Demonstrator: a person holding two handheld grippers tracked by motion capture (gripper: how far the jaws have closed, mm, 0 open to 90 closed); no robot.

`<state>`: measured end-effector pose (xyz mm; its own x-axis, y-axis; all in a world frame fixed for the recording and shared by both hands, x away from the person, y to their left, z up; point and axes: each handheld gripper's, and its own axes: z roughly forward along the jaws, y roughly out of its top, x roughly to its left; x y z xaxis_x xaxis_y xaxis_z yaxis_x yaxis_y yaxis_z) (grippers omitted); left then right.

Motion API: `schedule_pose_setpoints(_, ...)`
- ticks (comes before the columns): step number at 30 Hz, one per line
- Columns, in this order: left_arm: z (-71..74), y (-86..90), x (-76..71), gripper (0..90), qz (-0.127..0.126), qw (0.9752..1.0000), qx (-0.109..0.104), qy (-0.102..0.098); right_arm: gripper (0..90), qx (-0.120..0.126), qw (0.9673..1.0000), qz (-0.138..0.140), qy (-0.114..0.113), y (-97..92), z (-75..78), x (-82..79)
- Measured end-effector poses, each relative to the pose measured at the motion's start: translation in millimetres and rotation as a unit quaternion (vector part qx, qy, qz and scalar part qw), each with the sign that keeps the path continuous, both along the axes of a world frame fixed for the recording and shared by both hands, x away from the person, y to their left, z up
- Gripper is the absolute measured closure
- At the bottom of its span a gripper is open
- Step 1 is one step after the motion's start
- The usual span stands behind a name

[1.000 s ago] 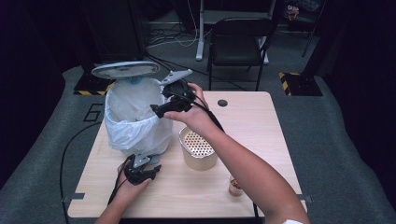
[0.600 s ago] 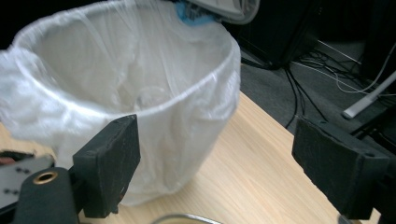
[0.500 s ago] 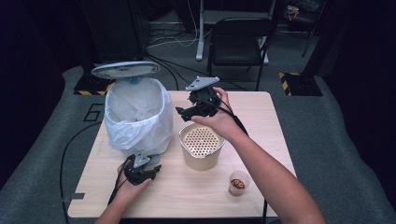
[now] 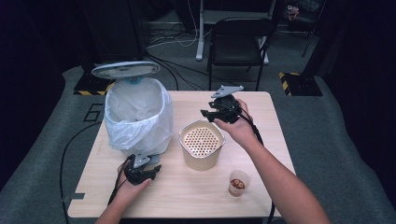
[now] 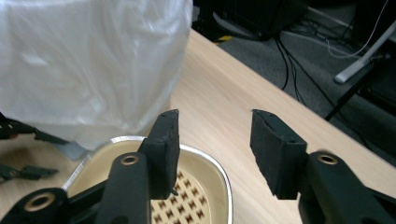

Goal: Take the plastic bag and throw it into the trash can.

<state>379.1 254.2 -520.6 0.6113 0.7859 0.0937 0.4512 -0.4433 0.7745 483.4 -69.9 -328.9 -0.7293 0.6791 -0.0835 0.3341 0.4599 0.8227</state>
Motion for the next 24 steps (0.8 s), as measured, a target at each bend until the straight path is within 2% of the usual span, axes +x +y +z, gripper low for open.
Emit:
schedule_pose_setpoints(3,0.4,0.5,0.1,45.0,-0.003,1.0000,0.000,0.003,59.9,0.000,0.9999,-0.006,0.013,-11.6,-13.7,3.9)
schedule_pose_setpoints(5,0.4,0.5,0.1,45.0,-0.003,1.0000,0.000,0.004,60.6,-0.002,0.9998,-0.007,0.017,-14.5,-17.8,4.9)
schedule_pose_setpoints(8,0.5,0.6,0.2,45.0,-0.003,1.0000,0.000,0.004,62.5,-0.003,0.9993,-0.015,0.033,-22.8,-32.1,7.5)
schedule_pose_setpoints(11,0.5,0.6,0.2,45.0,-0.003,1.0000,0.000,0.004,64.7,-0.005,0.9991,-0.018,0.038,-27.6,-42.2,8.4)
schedule_pose_setpoints(15,0.3,0.4,0.1,45.0,-0.003,1.0000,-0.001,0.003,68.8,-0.001,0.9983,-0.018,0.054,-31.8,-52.5,7.0)
schedule_pose_setpoints(24,0.3,0.4,0.1,45.0,-0.003,1.0000,0.000,0.003,71.7,-0.008,0.9976,-0.011,0.068,-32.2,-68.8,5.7)
